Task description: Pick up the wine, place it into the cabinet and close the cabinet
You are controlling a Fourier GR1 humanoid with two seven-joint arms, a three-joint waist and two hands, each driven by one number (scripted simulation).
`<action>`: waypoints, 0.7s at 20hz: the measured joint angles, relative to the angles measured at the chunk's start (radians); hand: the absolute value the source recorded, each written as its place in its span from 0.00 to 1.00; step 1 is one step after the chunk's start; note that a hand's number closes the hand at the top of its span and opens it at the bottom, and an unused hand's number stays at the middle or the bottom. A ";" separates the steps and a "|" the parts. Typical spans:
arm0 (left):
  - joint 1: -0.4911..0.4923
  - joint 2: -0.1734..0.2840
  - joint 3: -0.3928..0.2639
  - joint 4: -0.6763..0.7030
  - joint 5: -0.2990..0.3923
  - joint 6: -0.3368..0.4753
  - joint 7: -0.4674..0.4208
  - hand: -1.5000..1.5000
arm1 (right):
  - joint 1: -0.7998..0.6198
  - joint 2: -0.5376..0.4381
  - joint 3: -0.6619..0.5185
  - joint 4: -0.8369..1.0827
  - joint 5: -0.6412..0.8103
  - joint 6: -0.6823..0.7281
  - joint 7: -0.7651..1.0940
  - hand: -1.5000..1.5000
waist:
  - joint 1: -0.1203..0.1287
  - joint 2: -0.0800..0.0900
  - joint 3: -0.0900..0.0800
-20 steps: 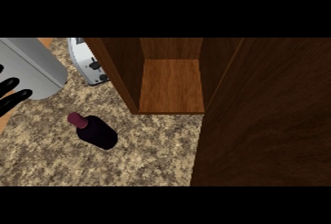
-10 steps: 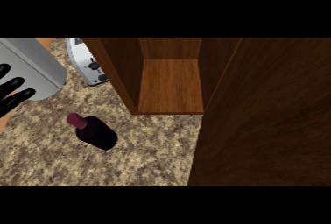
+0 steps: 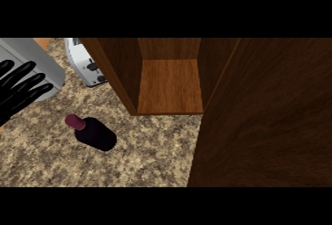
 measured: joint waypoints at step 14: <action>-0.008 -0.139 -0.013 0.197 -0.264 -0.151 -0.121 0.00 | -0.017 -0.057 0.059 -0.004 0.021 -0.079 -0.001 0.00 | -0.002 0.000 0.000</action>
